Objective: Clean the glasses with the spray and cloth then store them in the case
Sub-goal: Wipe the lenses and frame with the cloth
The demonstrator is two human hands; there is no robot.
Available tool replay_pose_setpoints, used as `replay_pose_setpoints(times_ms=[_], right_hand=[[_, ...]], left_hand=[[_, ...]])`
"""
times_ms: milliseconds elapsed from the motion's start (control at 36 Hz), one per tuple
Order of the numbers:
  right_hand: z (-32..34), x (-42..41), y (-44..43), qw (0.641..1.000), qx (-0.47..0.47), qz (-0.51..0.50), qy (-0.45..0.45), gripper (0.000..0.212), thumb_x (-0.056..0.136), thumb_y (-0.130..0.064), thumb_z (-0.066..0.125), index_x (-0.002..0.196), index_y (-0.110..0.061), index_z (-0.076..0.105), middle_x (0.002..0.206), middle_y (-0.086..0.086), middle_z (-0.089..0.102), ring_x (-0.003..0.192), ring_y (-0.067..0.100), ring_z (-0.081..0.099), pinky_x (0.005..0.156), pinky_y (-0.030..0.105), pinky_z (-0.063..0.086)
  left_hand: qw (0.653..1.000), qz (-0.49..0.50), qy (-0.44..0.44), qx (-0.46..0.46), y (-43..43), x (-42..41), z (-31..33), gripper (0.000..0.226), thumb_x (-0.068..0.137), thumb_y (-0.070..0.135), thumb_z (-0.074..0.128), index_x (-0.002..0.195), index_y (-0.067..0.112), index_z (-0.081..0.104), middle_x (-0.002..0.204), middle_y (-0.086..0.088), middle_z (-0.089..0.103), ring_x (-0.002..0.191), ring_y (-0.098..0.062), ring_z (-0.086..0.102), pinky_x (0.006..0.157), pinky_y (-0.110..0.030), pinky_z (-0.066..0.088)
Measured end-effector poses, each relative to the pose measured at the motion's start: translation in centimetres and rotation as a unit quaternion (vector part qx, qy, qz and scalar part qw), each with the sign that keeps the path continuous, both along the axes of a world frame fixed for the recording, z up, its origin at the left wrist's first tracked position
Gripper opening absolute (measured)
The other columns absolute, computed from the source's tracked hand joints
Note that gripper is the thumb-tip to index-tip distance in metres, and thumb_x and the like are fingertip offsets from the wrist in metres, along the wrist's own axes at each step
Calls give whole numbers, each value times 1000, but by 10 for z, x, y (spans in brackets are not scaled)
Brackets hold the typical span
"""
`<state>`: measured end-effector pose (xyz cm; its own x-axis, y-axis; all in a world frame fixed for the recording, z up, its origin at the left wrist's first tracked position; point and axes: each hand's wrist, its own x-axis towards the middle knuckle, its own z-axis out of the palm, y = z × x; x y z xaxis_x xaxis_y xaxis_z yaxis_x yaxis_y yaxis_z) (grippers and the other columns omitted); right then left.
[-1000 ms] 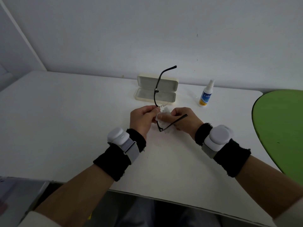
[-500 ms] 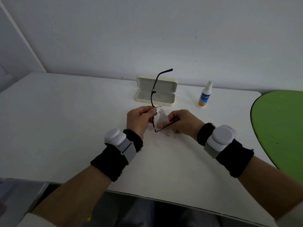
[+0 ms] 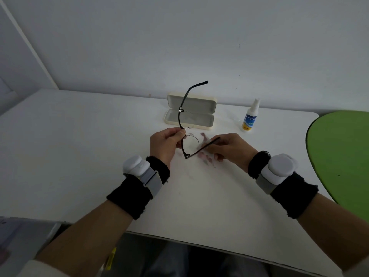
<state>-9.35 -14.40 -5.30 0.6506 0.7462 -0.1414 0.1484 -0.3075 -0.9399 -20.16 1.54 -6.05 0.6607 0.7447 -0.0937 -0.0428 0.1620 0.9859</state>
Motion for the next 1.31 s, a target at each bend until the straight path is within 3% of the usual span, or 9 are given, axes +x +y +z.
replay_pose_setpoints(times_ms=[111,306,444,667,750,833,972,1111,1306], right_hand=[[-1,7,-3,998,-23,-11,-52,2,88,-21,69,87,-20,71,62,2,65,58,19,54,65,31,47],[3,9,-4,996,-37,-56,-61,19,94,-29,58,89,-15,70,63,-10,66,57,6,55,54,14,44],[6,8,-6,988,-78,-66,-113,49,81,-55,47,84,-14,73,81,3,72,76,16,58,85,41,52],[6,9,-5,984,-98,-70,-133,34,98,-42,47,100,-17,70,88,-3,71,87,18,62,93,43,51],[6,8,-6,980,-95,-80,-154,41,94,-26,51,135,-27,52,94,-7,65,87,14,65,90,32,51],[7,5,-7,982,-61,-81,-157,45,91,-12,48,134,-27,52,86,-13,69,72,4,68,71,14,51],[7,3,-8,960,-103,-86,-245,30,89,-16,54,113,-25,70,121,5,64,122,32,51,106,50,39],[18,-16,-7,970,-33,-59,-232,22,82,-14,64,94,-25,78,96,-10,68,93,19,62,92,45,50],[12,-29,3,987,-32,13,-159,15,84,-34,72,96,-26,78,81,-24,67,74,-4,59,71,10,46]], left_hand=[[1000,8,2,-1,2,0,-1,8,84,3,67,82,8,73,71,-8,69,60,-16,60,63,-27,55],[999,21,-8,-27,1,1,1,5,85,3,68,86,1,72,74,-11,68,63,-20,60,71,-35,57],[998,34,-13,-41,2,1,2,5,84,1,67,82,3,72,74,-11,69,60,-16,61,67,-31,58],[996,63,-34,-55,4,2,2,9,84,0,67,78,5,71,75,-13,68,64,-20,62,67,-31,60],[995,67,-36,-60,4,2,2,10,84,-1,67,76,5,71,72,-12,68,58,-16,61,60,-25,57],[995,73,-36,-61,4,4,2,11,82,-2,67,75,5,71,71,-12,66,57,-17,59,59,-25,55],[995,77,-31,-62,3,6,-1,12,81,-4,66,75,4,71,70,-11,66,54,-14,58,59,-24,54],[993,86,-33,-69,1,8,-3,8,81,-5,67,78,1,71,71,-10,68,54,-13,60,58,-22,54],[992,107,-25,-58,-2,12,-5,5,79,-4,69,81,-1,72,68,-7,69,50,-11,61,59,-24,56]])
